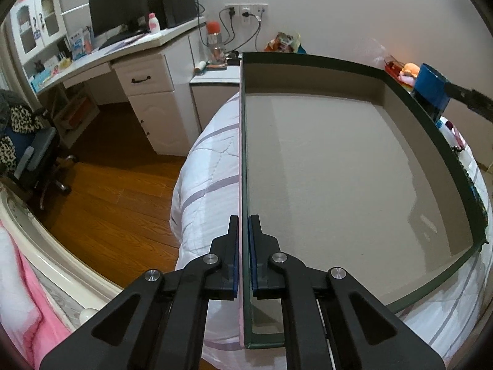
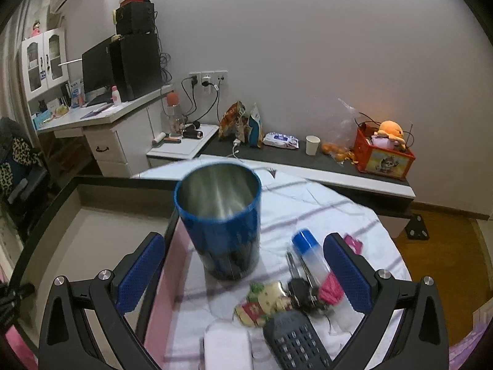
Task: Organize rigid objects
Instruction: 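Grasp the blue tumbler with the right tool while the left tool holds the tray wall, then lift the blue tumbler with the right tool, lower it into the tray, release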
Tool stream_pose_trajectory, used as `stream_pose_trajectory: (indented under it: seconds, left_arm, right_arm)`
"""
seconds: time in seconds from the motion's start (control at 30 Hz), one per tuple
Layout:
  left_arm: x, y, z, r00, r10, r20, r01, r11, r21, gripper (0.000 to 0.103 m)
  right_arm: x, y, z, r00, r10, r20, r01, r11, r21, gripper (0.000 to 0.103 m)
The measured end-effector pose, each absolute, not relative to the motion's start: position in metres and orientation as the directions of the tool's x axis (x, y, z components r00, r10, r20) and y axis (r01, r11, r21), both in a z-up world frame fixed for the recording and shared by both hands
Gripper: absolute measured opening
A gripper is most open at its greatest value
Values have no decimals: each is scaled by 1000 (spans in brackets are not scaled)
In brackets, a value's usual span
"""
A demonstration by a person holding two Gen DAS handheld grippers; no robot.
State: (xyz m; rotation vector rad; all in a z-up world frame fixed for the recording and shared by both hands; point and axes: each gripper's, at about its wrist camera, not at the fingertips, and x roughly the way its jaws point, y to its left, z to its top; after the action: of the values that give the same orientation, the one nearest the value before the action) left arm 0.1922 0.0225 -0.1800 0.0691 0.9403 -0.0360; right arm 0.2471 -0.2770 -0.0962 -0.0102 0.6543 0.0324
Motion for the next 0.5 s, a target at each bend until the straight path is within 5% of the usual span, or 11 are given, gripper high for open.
stream_pose_trajectory:
  seconds: [0.33, 0.43, 0.5]
  left_arm:
    - [192, 20, -182, 586, 2, -810, 66, 997, 50, 5]
    - [192, 21, -182, 586, 1, -810, 65, 997, 49, 5]
    - [192, 20, -182, 586, 3, -810, 66, 996, 52, 5]
  right_arm:
    - [279, -274, -111, 770, 41, -637, -37, 999, 19, 101]
    - [278, -276, -114, 759, 65, -648, -49, 998, 43, 68]
    - [277, -277, -113, 758, 66, -648, -51, 998, 42, 68]
